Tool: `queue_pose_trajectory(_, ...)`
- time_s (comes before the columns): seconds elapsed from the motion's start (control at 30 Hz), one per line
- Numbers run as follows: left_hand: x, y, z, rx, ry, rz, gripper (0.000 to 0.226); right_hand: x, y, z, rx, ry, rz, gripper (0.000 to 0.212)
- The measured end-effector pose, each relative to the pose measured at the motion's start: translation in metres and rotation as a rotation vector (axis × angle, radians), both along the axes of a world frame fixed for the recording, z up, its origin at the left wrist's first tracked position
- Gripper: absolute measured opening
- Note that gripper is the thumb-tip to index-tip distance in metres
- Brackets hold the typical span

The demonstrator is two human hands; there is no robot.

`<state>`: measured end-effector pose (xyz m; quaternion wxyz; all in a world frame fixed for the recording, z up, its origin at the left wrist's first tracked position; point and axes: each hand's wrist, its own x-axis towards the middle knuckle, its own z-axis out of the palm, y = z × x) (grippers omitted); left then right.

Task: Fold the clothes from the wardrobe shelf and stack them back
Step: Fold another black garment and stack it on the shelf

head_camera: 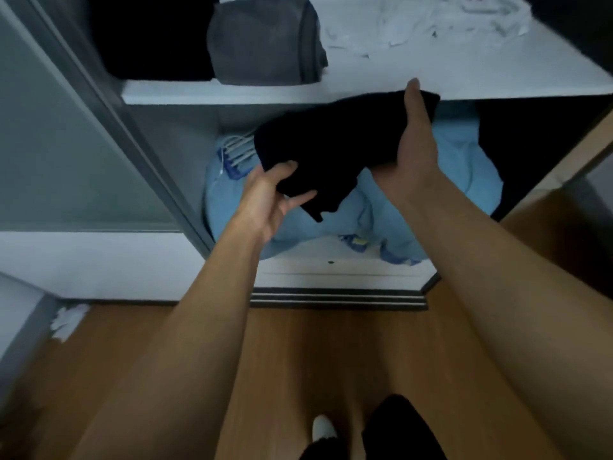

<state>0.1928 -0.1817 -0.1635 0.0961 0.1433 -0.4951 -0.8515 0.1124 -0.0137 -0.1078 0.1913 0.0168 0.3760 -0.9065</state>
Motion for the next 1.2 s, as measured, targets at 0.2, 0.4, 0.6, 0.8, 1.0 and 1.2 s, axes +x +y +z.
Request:
queue_pose_trajectory(0.2, -0.040, -0.028, 0.057, -0.097, 0.071, -0.049, 0.032, -0.042, -0.004, 0.021, -0.108, -0.003, -0.093, 0.066)
queue_pose_trajectory(0.4, -0.086, -0.048, 0.095, 0.023, 0.097, 0.139, 0.052, -0.083, -0.033, 0.058, -0.166, 0.112, -0.089, 0.034)
queue_pose_trajectory(0.6, -0.142, -0.084, 0.143, -0.108, 0.277, 0.374, 0.042, -0.143, -0.075, 0.107, -0.229, 0.175, -0.002, 0.044)
queue_pose_trajectory(0.8, -0.210, -0.136, 0.188, -0.199, 0.416, 0.424, 0.040, -0.218, -0.129, 0.144, -0.276, 0.253, 0.042, 0.042)
queue_pose_trajectory(1.0, -0.244, -0.195, 0.149, -0.483, -0.227, 0.397, 0.061, -0.276, -0.160, 0.084, 0.540, 0.164, 0.146, 0.067)
queue_pose_trajectory(1.2, -0.266, -0.209, 0.154, -0.768, -0.119, 0.561, 0.018, -0.306, -0.166, 0.071, 0.697, 0.534, -0.162, 0.034)
